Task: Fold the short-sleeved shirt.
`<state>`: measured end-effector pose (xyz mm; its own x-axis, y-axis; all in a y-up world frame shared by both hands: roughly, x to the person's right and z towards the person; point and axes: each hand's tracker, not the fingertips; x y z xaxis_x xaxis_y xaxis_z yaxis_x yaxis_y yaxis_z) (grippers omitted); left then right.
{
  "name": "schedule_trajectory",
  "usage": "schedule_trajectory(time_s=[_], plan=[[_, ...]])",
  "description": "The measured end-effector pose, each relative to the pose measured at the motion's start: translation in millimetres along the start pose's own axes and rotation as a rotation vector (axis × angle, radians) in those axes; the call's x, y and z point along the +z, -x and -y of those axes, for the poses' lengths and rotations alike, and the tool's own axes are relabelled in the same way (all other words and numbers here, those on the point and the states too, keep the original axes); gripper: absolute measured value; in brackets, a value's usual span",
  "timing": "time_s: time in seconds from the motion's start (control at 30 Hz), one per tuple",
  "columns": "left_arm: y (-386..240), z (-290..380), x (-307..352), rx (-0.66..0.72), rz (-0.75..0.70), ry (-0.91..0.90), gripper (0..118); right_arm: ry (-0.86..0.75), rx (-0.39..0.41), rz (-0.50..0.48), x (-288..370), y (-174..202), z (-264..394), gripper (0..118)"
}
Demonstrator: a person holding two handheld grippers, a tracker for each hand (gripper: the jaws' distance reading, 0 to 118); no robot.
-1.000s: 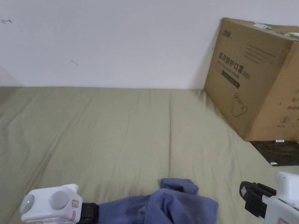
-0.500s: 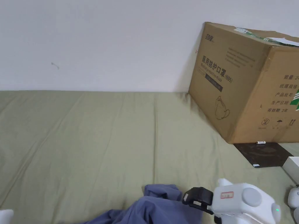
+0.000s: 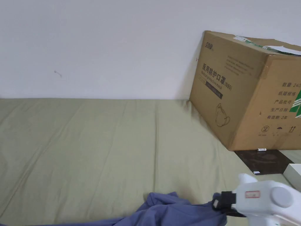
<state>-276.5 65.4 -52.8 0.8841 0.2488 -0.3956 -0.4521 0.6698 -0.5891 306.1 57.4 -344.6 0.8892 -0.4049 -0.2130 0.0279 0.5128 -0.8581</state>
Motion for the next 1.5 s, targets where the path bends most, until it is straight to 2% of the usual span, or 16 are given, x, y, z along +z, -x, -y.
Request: schedule_trajectory(time_s=[0.2, 0.33, 0.63, 0.73, 1.03, 1.2, 1.3, 1.5], plan=[[-13, -60, 76, -0.031, 0.092, -0.161, 4, -0.197, 0.103, -0.048, 106, 22, -28, 2], [-38, -109, 122, -0.097, 0.123, -0.275, 4, -0.309, 0.164, -0.064, 167, 65, -46, 2], [-62, -219, 157, -0.161, 0.152, -0.396, 4, -0.468, 0.24, -0.065, 231, 128, -133, 2], [-70, -252, 156, -0.169, 0.135, -0.423, 4, -0.501, 0.247, -0.065, 235, 145, -168, 2], [-101, -334, 110, -0.174, 0.076, -0.482, 4, -0.558, 0.302, 0.041, 205, 194, -277, 2], [-104, -377, 69, -0.101, 0.073, -0.529, 4, -0.617, 0.307, 0.059, 170, 209, -327, 2], [-97, -393, 48, 0.02, 0.073, -0.563, 4, -0.634, 0.316, 0.063, 144, 224, -346, 2], [-78, -397, 24, 0.059, 0.002, -0.611, 4, -0.639, 0.415, 0.093, 86, 246, -351, 2]])
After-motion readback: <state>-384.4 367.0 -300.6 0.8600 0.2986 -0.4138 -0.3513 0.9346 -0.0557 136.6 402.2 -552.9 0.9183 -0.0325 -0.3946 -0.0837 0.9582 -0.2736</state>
